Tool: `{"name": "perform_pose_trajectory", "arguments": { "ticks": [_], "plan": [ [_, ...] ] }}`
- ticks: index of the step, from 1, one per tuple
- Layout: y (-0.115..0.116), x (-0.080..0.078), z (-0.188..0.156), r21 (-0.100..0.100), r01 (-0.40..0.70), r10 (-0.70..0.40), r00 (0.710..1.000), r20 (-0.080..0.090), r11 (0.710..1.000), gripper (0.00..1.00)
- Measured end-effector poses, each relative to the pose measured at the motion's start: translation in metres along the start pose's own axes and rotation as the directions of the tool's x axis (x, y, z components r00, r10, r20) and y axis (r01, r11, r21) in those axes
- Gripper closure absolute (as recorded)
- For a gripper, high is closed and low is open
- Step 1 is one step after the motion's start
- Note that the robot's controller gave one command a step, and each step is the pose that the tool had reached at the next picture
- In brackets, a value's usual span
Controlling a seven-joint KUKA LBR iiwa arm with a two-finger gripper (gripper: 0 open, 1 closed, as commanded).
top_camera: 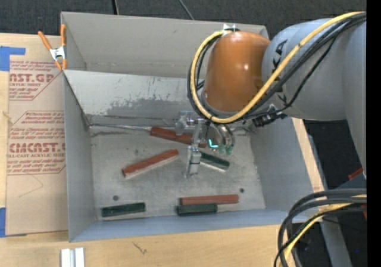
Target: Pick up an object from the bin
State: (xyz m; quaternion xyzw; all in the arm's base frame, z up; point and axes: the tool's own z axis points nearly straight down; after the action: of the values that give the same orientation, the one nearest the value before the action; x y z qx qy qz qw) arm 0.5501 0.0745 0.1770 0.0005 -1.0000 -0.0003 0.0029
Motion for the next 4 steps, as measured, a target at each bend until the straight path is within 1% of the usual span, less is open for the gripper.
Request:
{"name": "perform_pose_trajectory", "arguments": {
  "ticks": [1,2,3,4],
  "plan": [
    [0.000,-0.002,-0.004,-0.001,-0.001,0.001,1.000,0.007,1.000,0.00],
    [0.019,-0.010,0.039,0.001,0.081,-0.081,0.997,0.012,0.997,0.00],
    [0.039,-0.013,0.045,0.000,0.106,-0.106,0.994,0.003,0.994,0.00],
    [0.056,-0.018,0.051,0.000,0.082,-0.082,0.997,0.009,0.997,0.00]
  ]
}}
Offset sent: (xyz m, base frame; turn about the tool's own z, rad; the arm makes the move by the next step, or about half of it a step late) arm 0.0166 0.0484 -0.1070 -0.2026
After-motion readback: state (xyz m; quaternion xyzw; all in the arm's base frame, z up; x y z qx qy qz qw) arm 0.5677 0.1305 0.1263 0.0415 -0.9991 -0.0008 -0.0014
